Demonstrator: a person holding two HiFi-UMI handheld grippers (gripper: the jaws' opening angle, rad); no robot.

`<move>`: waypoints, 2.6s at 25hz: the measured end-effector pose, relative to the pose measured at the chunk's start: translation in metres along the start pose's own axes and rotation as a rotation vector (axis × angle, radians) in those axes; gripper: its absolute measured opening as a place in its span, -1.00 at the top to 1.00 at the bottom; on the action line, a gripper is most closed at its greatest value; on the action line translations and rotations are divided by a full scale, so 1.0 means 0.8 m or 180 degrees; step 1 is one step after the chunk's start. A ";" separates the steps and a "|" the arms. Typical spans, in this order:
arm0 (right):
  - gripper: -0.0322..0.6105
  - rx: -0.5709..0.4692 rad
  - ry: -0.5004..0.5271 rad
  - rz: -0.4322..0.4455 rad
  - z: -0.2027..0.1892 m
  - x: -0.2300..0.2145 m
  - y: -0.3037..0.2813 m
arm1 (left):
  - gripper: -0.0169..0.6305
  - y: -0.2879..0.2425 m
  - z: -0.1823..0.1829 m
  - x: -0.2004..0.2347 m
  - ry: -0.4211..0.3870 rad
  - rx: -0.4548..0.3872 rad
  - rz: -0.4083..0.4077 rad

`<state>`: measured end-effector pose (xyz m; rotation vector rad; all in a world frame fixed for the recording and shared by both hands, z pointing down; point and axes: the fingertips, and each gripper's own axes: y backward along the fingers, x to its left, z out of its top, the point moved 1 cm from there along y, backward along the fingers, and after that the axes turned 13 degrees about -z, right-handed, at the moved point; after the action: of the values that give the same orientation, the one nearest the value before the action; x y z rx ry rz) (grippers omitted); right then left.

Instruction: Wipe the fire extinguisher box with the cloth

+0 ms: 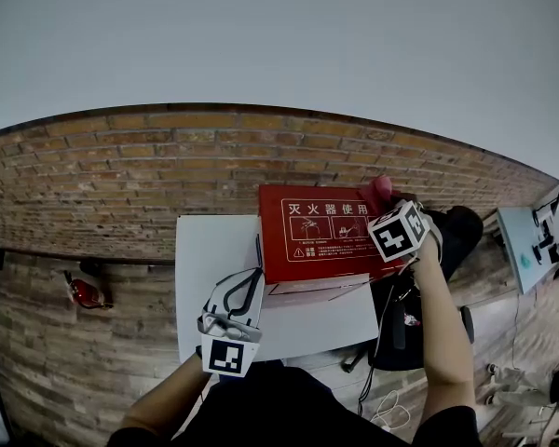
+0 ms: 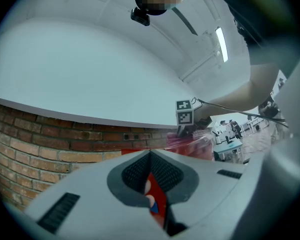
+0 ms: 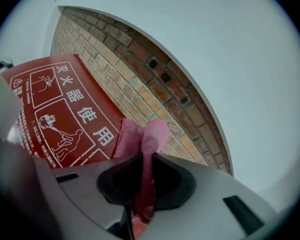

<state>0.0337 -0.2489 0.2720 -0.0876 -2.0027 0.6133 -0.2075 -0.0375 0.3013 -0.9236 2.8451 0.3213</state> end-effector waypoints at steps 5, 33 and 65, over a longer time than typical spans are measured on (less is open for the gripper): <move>0.71 -0.0062 0.0005 0.0056 0.013 0.010 0.007 | 0.88 -0.001 0.003 0.000 -0.0039 -0.0042 -0.0030; 0.71 -0.0480 0.0245 0.0315 0.095 0.078 0.061 | 0.88 -0.003 0.002 0.003 0.0020 -0.0061 -0.0051; 0.71 -0.0820 0.0401 0.0485 0.151 0.120 0.094 | 0.88 -0.002 0.006 0.003 -0.0039 -0.0087 -0.0055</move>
<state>-0.1305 -0.2000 0.2702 -0.4279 -1.9543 0.4305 -0.2081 -0.0389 0.2963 -0.9475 2.8268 0.3636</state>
